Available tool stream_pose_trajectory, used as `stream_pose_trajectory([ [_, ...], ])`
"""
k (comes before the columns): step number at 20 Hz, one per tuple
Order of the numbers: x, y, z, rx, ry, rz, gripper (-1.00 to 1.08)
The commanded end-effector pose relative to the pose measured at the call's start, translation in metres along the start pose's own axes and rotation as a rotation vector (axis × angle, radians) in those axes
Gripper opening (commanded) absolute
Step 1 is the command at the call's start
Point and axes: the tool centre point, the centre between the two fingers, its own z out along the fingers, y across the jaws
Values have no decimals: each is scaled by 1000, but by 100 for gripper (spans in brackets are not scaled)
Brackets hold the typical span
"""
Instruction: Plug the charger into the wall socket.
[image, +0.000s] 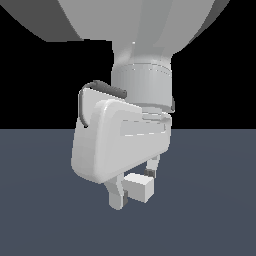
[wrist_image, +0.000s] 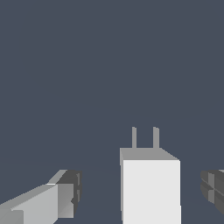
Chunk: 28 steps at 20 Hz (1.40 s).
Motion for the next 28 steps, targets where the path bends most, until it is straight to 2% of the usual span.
stream_pose_trajectory([
  [1, 0, 0, 4, -1, 0, 0, 100],
  [2, 0, 0, 4, -1, 0, 0, 100],
  [3, 0, 0, 4, -1, 0, 0, -100],
  [17, 1, 1, 3, -2, 1, 12, -100],
  [28, 10, 2, -7, -7, 2, 169, -100],
])
